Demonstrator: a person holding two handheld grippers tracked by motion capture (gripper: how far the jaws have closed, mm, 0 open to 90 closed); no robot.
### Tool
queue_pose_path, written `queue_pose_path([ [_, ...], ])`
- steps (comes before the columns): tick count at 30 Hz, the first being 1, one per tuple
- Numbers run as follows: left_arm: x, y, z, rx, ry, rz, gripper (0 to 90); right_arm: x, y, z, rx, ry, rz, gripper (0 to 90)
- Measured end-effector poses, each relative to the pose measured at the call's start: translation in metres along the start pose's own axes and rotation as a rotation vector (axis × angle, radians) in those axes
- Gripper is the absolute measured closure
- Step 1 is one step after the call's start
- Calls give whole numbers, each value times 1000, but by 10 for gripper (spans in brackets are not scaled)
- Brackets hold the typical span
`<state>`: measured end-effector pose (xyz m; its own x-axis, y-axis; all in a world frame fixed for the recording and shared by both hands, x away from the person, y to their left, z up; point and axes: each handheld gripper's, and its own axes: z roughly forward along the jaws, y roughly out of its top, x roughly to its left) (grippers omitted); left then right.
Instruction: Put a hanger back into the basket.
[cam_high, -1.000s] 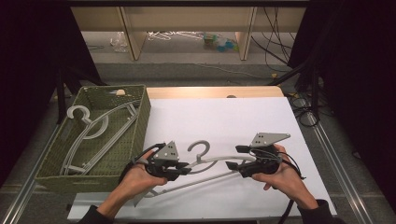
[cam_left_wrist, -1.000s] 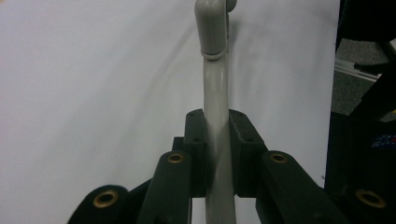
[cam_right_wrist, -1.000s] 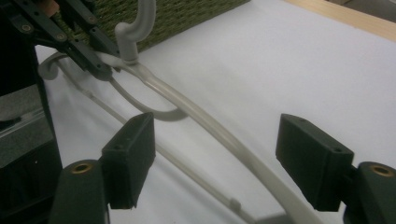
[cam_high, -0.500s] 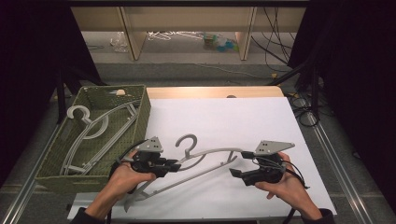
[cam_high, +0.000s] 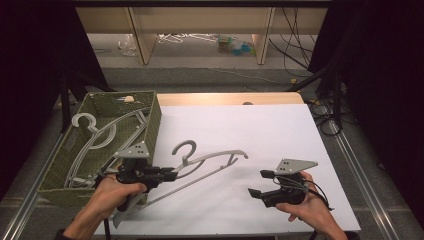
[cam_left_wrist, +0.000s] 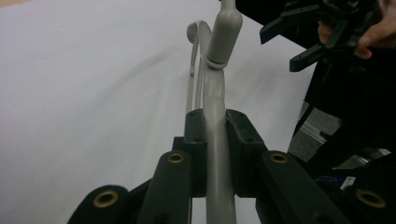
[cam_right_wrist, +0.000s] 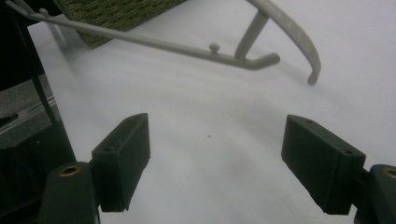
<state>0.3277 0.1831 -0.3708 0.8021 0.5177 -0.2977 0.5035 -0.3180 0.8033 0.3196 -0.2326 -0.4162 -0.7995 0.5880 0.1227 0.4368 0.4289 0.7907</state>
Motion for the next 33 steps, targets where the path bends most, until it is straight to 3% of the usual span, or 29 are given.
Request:
queue_pose_path([
  [9, -4, 12, -32, -20, 17, 1, 790, 0, -3, 0, 12, 10, 3, 249],
  [12, 0, 17, -50, -44, 56, -6, 790, -1, -3, 0, 11, 10, -1, 250],
  [13, 1, 17, -54, -79, 72, -11, 790, -1, -3, 0, 14, 9, 5, 251],
  [17, 6, 22, -74, -105, 108, -10, 790, -2, -3, 0, 12, 4, 2, 253],
  [18, 9, 24, -83, -87, 117, -18, 790, -2, -3, 0, 14, 4, 3, 253],
  [22, 19, 28, -105, -135, 160, -39, 790, -1, -3, 0, 13, 7, 3, 253],
  [27, 34, 32, -128, -147, 215, -53, 790, -1, -3, 0, 16, 8, 5, 253],
  [33, 49, 35, -144, -171, 261, -88, 791, -2, -3, 1, 17, 5, -2, 254],
])
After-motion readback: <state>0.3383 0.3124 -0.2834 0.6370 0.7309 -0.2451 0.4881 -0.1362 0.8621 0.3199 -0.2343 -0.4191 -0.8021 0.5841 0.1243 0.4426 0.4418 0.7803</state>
